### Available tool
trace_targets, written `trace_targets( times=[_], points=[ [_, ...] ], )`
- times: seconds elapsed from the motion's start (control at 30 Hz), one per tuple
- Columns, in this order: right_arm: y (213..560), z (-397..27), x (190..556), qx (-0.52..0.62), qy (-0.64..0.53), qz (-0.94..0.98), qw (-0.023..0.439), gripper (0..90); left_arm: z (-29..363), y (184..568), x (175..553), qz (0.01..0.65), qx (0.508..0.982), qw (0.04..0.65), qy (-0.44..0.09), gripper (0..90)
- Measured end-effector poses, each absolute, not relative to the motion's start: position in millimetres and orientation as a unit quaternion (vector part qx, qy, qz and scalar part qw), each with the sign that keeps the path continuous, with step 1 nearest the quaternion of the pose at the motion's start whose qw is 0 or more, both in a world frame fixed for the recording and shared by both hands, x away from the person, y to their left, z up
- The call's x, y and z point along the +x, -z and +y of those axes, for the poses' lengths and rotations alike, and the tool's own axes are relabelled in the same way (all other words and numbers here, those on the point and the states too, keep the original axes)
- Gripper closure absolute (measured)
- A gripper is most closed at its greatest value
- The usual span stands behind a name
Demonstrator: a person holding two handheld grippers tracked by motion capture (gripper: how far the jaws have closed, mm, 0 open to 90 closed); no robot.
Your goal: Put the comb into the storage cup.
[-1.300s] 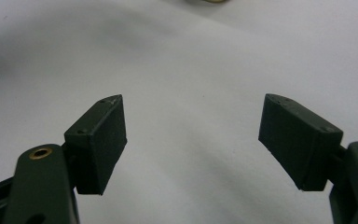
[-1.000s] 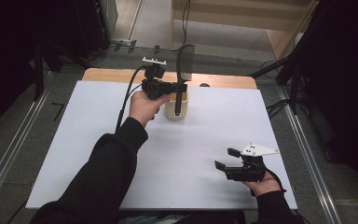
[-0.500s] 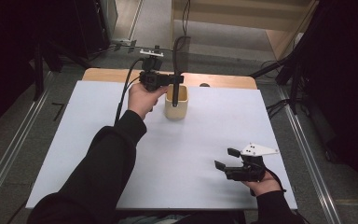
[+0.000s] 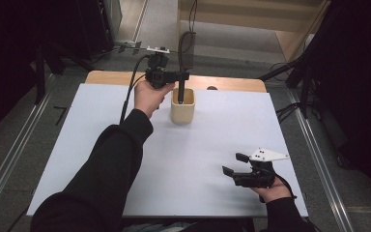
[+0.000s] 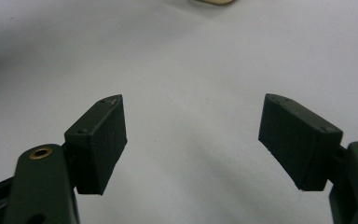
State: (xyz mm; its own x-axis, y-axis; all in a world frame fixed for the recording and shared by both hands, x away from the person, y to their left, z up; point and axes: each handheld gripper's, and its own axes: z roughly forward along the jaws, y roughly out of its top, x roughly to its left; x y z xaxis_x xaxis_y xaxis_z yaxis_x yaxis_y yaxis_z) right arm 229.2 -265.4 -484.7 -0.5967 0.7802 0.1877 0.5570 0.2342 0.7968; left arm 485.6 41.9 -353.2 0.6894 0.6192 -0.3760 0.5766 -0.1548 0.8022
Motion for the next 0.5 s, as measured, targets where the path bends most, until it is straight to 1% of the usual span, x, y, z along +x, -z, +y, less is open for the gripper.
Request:
trace_targets(
  times=[0.07, 0.23, 0.33, 0.5],
  points=[
    [484.5, -265.7, 229.2, 0.432, -0.445, 0.775, 0.126, 21.6, 41.9, 354.2, 486.7, 0.396, 0.753, 0.525, -0.014, 72.8],
    [483.7, -266.1, 229.0, 0.431, -0.446, 0.773, 0.13, 21.5, 39.1, 353.4, 488.5, 0.39, 0.755, 0.526, -0.034, 72.8],
    [483.5, -265.6, 228.9, 0.43, -0.447, 0.774, 0.128, 21.6, 39.0, 353.5, 492.6, 0.393, 0.747, 0.535, -0.029, 72.8],
    [483.3, -265.8, 229.1, 0.428, -0.447, 0.775, 0.128, 21.6, 35.0, 356.8, 496.1, 0.389, 0.751, 0.533, -0.025, 72.8]
  ],
)
